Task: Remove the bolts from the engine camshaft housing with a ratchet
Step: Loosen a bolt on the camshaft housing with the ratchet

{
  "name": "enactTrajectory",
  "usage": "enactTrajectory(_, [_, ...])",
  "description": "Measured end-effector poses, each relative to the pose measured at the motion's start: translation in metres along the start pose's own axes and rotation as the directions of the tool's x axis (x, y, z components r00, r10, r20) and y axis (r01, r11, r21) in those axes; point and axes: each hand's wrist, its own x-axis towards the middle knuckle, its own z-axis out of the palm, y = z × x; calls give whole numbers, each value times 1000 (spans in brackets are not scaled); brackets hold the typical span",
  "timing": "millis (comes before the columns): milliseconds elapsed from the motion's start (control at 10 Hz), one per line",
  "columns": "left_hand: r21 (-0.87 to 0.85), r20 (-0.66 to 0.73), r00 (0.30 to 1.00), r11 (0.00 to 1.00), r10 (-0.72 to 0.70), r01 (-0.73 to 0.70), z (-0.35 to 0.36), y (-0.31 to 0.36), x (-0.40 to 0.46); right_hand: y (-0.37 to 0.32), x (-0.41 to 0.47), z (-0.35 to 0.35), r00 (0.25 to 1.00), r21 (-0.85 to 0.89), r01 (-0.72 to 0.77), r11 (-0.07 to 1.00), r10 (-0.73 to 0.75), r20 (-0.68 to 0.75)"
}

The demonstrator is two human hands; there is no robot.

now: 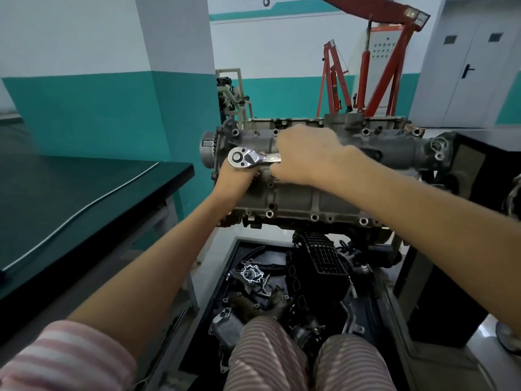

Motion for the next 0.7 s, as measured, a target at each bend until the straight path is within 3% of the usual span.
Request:
enactTrajectory(100, [-7, 30, 1000, 1000, 5, -5, 0, -2, 0, -19, -11, 26, 998, 196, 43, 980, -32, -58])
enactTrajectory(200, [32, 4, 995, 995, 96, -96, 0, -5, -2, -49, -32, 37, 855, 887, -286, 363, -321, 408])
enactTrajectory(300, [10, -19, 992, 992, 125, -125, 0, -5, -4, -41, -26, 32, 756, 848, -476, 231, -386, 529])
enactTrajectory(400, [-34, 22, 998, 998, 58, -57, 0, -7, -2, -10, -11, 9, 952, 412, -64, 909, -68, 298])
enactTrajectory(500, [-34, 28, 999, 999, 44, -43, 1, -6, 2, 6, -2, -3, 998, -96, -6, 995, 0, -67])
enactTrajectory(600, [-40, -6, 999, 998, 46, -46, 4, -10, 5, -15, -12, 23, 995, 185, 34, 982, -15, -100])
enactTrajectory(700, [-78, 2, 997, 994, 75, -75, 3, -13, 2, -42, -27, 33, 838, 898, -362, 252, -334, 431])
